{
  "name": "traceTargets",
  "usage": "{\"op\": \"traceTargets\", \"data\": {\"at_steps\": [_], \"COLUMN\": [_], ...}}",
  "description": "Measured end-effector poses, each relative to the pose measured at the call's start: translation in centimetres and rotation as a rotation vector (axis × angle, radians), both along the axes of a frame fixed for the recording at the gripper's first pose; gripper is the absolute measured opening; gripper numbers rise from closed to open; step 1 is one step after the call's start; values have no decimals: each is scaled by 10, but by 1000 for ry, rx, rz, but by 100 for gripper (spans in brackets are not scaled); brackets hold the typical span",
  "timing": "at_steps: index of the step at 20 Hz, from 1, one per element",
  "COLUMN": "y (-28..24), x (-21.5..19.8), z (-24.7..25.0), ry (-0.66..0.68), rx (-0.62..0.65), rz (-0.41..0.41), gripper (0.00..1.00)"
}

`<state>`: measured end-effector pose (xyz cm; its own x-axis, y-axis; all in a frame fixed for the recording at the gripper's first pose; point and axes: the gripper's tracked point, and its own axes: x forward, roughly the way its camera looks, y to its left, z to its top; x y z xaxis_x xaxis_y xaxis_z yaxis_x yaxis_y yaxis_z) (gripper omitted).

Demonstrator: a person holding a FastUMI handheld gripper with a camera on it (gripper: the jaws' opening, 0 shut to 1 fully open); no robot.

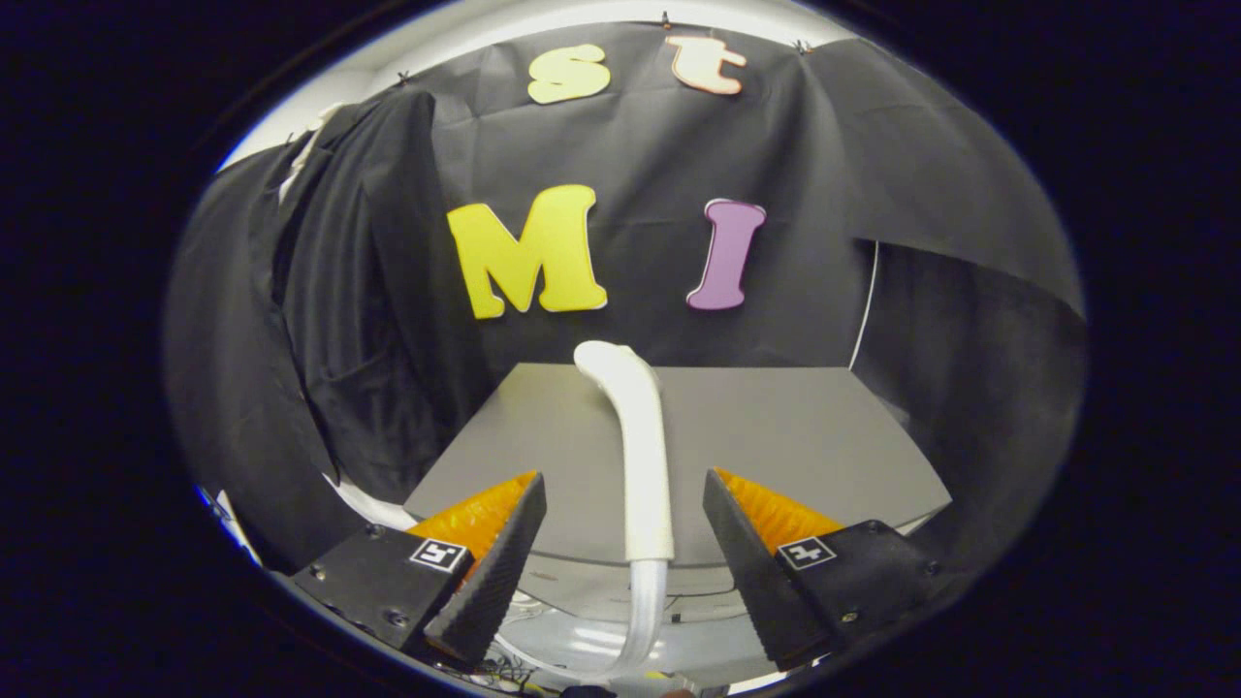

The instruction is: Iron the clothes twice with a garment steamer, once on the left side and once on the right side.

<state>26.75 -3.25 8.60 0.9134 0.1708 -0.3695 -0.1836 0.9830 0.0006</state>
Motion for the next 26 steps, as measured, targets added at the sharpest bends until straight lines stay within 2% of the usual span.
{"op": "traceTargets", "data": {"at_steps": [3, 5, 7, 8, 10, 13, 15, 17, 19, 23, 26], "y": [-5, -6, -4, -1, 3, 4, -2, 2, 3, 10, 10], "x": [32, 46, 55, 59, 63, 67, 71, 70, 73, 77, 76], "z": [-12, -30, -37, -41, -43, -49, -55, -54, -60, -60, -60], "ry": [100, 194, 245, 266, 292, 339, 350, 375, 391, 407, 392], "rx": [2, 11, 21, 14, -13, -51, -97, -89, -74, 51, 95], "rz": [-1, 2, 3, 13, 21, 10, -5, -3, 4, 0, -38], "gripper": [100, 96, 87, 79, 72, 68, 55, 41, 40, 35, 32]}}
